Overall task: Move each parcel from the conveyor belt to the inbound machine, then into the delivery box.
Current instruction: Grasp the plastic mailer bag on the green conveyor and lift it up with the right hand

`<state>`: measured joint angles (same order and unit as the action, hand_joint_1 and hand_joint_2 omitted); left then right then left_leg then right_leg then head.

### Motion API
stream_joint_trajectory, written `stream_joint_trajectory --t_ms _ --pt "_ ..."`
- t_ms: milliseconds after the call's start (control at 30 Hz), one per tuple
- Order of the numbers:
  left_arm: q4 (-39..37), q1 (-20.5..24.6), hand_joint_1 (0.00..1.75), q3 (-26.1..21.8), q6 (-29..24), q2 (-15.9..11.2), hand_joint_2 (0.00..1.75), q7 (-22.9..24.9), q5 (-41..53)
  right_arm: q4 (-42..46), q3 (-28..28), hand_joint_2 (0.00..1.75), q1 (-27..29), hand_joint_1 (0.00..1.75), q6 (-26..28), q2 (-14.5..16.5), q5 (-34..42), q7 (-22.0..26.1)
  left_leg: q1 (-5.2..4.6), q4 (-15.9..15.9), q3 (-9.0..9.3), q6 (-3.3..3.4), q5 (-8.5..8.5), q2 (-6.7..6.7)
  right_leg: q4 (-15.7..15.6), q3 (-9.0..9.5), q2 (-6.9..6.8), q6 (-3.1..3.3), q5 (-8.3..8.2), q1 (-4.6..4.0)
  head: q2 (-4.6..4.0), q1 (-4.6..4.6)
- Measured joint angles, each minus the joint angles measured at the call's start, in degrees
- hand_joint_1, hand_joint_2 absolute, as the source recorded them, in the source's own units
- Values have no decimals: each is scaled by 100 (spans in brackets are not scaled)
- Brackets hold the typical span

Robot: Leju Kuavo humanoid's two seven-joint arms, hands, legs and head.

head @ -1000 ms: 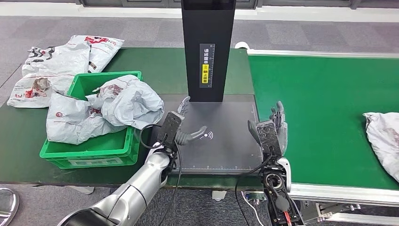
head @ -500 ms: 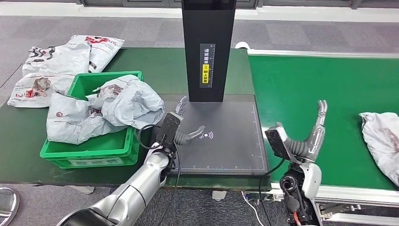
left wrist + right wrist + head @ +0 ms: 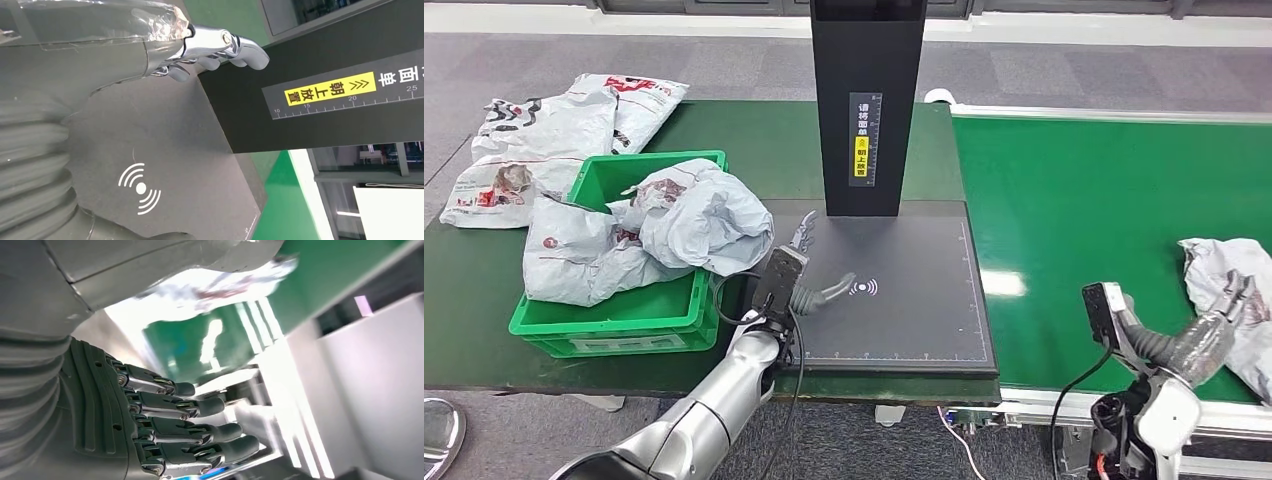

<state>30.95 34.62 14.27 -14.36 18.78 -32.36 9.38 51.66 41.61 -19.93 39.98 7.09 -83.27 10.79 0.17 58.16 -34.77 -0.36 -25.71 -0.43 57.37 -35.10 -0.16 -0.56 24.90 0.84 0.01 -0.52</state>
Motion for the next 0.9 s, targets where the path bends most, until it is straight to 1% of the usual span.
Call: stream_joint_trajectory --t_ms 100,233,367,467,533,633,700,767,900 --pt "44 -35 0 0 0 -1 175 2 2 -108 118 175 -3 0 0 -85 -139 -260 0 0 0 0 0 1 0 0 1 0 0 0 0 0" --pt "76 -56 0 0 1 -1 175 6 2 -192 187 175 -6 0 0 -143 -198 -338 0 0 1 0 0 2 0 0 1 0 0 0 0 0" --pt "89 -59 0 0 2 -1 175 30 2 -333 210 175 -5 0 0 -218 -366 -778 0 0 0 0 0 1 0 0 1 0 0 0 1 0" --pt "98 -58 0 0 2 -8 175 46 2 -440 207 175 5 0 1 -290 -377 -896 0 0 0 1 0 2 1 0 3 0 0 0 0 0" --pt "98 -58 0 0 5 -14 175 45 2 -556 191 175 -6 0 2 -333 -458 -1069 0 0 0 1 -1 2 0 0 3 -1 0 0 0 0" --pt "99 -58 0 0 13 -17 175 43 4 -830 39 175 -12 0 2 -431 -612 -1641 0 0 -2 1 -1 -1 0 0 -1 -2 1 0 -1 0" --pt "103 -58 0 0 13 -18 175 44 15 -964 -116 175 -10 0 2 -491 -632 -1920 0 0 -2 1 -1 1 0 0 0 -2 1 0 0 0" --pt "111 -58 0 0 13 -18 175 45 25 -1058 -230 175 -10 0 2 -534 -638 -2017 0 0 -1 1 -1 1 0 0 1 -2 1 0 1 0" --pt "117 -58 0 0 13 -20 175 48 28 -1184 -345 175 -11 0 2 -587 -639 -2048 0 0 -2 1 -1 0 0 0 0 -2 1 0 1 0"
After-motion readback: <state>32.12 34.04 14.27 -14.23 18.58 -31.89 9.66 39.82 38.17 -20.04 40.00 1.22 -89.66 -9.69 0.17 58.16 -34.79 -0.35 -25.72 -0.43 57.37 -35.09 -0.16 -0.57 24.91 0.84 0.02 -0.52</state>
